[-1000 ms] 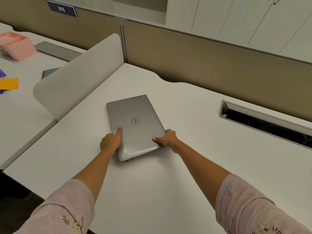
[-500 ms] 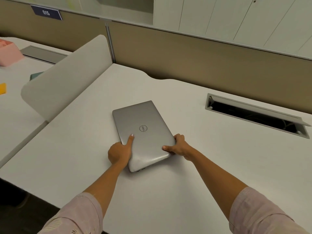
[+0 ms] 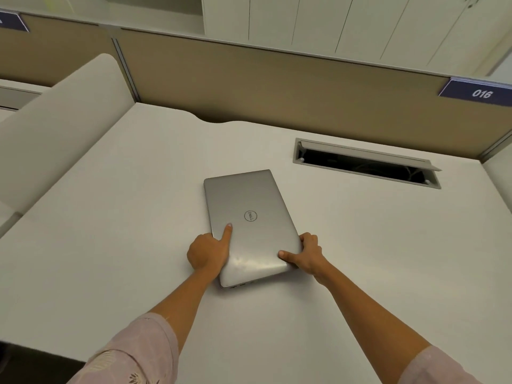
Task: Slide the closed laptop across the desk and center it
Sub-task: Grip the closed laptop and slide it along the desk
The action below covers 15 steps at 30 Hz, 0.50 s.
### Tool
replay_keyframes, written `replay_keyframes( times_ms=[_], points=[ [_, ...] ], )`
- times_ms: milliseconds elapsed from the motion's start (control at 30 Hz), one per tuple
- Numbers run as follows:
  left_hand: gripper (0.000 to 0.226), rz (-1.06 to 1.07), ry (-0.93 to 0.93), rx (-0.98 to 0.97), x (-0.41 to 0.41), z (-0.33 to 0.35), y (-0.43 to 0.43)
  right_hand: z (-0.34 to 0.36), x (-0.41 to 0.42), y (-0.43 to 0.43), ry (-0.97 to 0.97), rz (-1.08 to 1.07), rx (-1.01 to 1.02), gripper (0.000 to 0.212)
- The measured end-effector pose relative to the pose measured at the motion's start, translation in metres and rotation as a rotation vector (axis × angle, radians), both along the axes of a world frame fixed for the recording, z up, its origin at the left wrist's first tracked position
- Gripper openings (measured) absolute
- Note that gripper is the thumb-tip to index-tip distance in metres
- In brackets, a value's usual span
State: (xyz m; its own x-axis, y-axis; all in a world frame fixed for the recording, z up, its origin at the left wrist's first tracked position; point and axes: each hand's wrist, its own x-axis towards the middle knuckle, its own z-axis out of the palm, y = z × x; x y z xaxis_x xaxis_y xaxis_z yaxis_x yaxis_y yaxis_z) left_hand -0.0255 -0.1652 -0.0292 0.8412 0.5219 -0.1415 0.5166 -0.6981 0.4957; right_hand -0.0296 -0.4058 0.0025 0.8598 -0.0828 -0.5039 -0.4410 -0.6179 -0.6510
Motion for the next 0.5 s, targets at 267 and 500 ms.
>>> replay_keyframes(
  times_ms=[267, 500],
  points=[
    [0.073, -0.157, 0.040, 0.127, -0.005, 0.000, -0.035, 0.000, -0.037, -0.032, -0.016, -0.055, -0.131, 0.069],
    [0.075, -0.285, 0.150, 0.229, 0.003, 0.012, -0.028, 0.004, -0.047, -0.031, -0.072, 0.049, -0.247, 0.069]
  ],
)
